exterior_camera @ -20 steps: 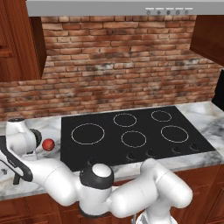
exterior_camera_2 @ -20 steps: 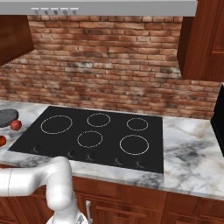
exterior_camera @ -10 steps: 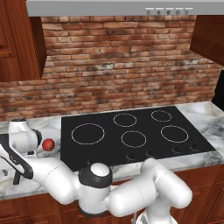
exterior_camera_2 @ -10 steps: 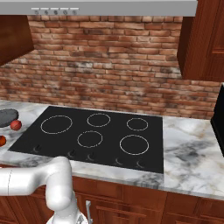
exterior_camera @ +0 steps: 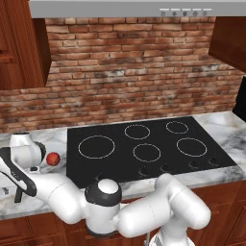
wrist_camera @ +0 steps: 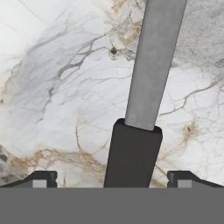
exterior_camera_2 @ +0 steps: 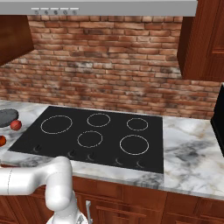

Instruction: Place the pan on the front left burner on the stove. Then place the tomato and the onion in the pan and turn on the front left burner.

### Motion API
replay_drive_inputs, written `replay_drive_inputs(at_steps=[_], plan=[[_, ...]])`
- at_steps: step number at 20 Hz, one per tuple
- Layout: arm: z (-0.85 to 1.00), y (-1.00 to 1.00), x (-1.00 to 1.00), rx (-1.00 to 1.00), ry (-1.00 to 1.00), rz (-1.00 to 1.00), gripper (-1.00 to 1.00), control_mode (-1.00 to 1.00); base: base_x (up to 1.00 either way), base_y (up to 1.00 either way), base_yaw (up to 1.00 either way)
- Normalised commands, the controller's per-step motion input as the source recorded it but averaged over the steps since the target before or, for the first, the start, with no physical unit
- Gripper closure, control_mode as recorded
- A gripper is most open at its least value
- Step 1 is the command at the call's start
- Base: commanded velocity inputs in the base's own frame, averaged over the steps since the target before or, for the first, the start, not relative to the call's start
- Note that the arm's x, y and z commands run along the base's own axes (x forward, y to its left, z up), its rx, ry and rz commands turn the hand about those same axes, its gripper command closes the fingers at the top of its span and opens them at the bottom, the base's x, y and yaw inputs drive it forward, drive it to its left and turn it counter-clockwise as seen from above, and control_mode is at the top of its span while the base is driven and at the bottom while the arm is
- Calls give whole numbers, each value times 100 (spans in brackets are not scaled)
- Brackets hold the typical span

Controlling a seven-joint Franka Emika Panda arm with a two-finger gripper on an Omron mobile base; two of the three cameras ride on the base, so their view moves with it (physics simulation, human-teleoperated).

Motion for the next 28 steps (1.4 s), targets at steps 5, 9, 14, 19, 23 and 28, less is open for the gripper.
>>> replay_drive_inputs(at_steps=[5,9,14,19,23,28], plan=[[0,0,0,0,0,0,100,-100,0,0,0],[0,0,0,0,0,0,100,-100,0,0,0],[0,0,0,0,0,0,100,-100,0,0,0],[2,0,3,0,0,0,100,-100,0,0,0],[25,-1,0,0,0,0,100,-100,0,0,0],[40,-4,0,2,0,0,100,-100,0,0,0]])
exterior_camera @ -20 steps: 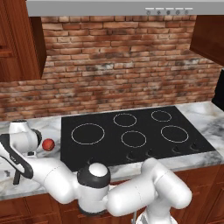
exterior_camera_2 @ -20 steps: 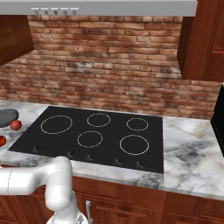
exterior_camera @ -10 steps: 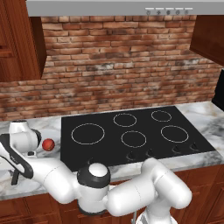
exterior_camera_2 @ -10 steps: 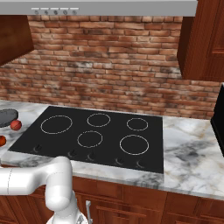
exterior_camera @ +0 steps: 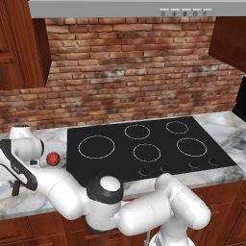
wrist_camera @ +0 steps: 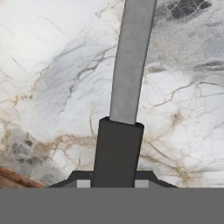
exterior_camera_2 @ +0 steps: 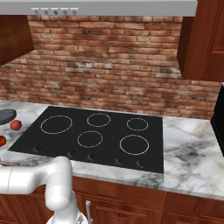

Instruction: Place the pan on the front left burner on the stove. Then place the tomato and the onion in the pan and turn on the front left burner.

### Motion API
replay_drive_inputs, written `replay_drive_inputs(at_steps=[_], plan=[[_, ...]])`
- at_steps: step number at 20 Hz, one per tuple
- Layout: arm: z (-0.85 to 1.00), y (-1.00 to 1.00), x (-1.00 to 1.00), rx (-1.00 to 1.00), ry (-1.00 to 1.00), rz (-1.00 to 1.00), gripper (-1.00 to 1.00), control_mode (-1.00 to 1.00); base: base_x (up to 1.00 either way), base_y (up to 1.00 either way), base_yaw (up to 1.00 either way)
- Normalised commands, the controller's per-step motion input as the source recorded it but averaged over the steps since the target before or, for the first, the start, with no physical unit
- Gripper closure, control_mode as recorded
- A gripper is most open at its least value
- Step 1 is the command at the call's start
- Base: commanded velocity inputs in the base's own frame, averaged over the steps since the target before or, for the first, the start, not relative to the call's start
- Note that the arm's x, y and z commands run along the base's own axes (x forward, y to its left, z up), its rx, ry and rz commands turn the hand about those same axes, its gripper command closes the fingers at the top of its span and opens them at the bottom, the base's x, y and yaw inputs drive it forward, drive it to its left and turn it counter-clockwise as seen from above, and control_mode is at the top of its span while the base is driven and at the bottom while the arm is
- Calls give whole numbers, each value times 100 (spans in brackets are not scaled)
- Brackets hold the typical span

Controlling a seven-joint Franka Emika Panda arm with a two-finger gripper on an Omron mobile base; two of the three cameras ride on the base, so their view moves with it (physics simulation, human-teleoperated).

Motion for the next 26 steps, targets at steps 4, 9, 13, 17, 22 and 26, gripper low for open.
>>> replay_drive_inputs(at_steps=[4,9,13,17,22,26], plan=[[20,-7,0,3,0,0,100,-100,0,0,0],[12,-14,8,5,-1,0,100,-100,0,0,0],[13,-20,9,10,-7,0,100,-100,0,0,0],[9,-18,16,10,-9,0,100,-100,0,0,0],[6,-15,14,10,-11,0,100,-100,0,0,0],[14,-16,11,14,-14,0,100,-100,0,0,0]])
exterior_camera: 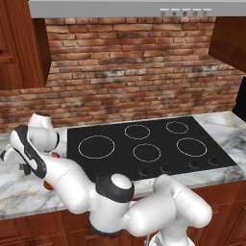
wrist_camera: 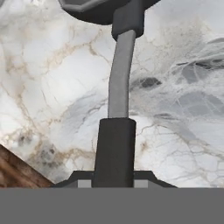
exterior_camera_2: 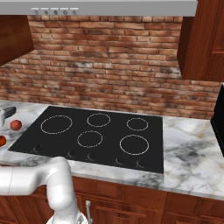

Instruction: Place the pan on the front left burner on the stove. Then place the tomato and the onion in the pan and turn on the front left burner.

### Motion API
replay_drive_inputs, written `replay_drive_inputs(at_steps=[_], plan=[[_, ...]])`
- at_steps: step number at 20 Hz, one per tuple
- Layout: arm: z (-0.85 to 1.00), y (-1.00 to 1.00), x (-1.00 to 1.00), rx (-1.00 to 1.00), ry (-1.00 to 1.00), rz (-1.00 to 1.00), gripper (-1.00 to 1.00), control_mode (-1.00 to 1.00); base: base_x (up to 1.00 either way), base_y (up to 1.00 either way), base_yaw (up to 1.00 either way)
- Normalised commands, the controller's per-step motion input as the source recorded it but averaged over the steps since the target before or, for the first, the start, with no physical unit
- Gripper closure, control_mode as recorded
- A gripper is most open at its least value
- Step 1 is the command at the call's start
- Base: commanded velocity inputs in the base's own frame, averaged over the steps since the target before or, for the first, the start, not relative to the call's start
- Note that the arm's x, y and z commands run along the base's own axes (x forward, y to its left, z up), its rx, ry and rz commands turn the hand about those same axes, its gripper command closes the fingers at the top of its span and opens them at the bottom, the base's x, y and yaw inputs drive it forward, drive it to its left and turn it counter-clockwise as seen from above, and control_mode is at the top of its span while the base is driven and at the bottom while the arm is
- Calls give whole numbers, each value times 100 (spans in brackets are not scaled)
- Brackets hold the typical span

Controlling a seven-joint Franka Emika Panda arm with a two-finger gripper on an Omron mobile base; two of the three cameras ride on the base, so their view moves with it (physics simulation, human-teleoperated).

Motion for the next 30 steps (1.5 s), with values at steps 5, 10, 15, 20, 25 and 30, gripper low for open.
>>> replay_drive_inputs(at_steps=[5,10,15,20,25,30], plan=[[14,-19,11,20,-16,0,100,-100,0,0,0],[10,-16,8,18,-13,0,100,-100,0,0,0],[7,-13,8,19,-13,0,100,-100,0,0,0],[13,-10,7,23,-14,0,100,-100,0,0,0],[25,-7,3,20,-10,0,100,-100,0,0,0],[27,-10,0,15,-4,0,100,-100,0,0,0]])
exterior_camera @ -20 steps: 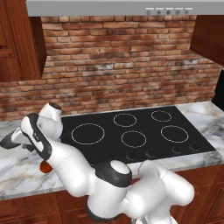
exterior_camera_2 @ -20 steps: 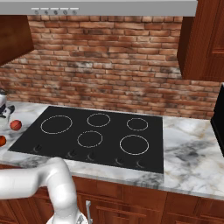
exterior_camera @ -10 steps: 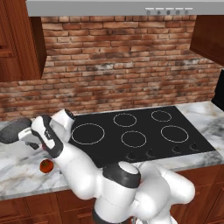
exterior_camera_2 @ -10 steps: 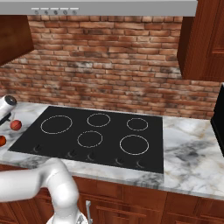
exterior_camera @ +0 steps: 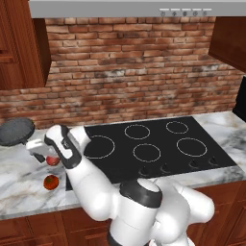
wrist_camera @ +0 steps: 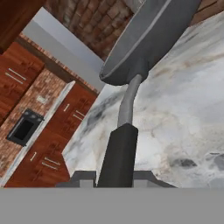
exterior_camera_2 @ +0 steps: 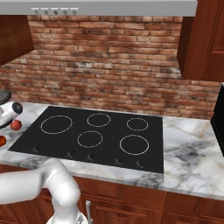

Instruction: Place the pan on the front left burner on the stove. Then place the tomato and the onion in the pan and turn on the front left burner.

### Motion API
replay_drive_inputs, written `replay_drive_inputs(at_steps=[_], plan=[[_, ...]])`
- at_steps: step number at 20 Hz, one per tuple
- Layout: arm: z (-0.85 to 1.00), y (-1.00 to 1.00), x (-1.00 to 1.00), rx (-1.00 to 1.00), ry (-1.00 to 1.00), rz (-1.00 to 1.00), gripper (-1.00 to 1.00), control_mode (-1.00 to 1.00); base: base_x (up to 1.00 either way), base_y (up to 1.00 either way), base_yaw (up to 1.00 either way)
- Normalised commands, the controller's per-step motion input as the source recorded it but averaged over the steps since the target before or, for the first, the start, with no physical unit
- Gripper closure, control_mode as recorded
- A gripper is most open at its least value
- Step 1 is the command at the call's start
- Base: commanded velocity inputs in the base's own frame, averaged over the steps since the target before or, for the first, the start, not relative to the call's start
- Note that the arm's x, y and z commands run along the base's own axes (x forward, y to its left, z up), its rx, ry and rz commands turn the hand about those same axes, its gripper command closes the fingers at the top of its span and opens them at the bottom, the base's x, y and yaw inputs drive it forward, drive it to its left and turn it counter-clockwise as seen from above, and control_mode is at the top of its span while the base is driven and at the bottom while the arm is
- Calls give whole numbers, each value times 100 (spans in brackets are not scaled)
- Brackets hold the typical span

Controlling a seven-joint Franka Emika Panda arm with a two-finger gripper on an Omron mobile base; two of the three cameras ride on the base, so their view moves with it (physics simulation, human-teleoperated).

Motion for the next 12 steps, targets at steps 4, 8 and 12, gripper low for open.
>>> replay_drive_inputs(at_steps=[4,8,12], plan=[[36,-25,0,7,1,0,100,-100,0,0,0],[51,-24,0,1,11,0,100,-100,0,0,0],[31,-37,0,0,16,0,100,-100,0,0,0]])
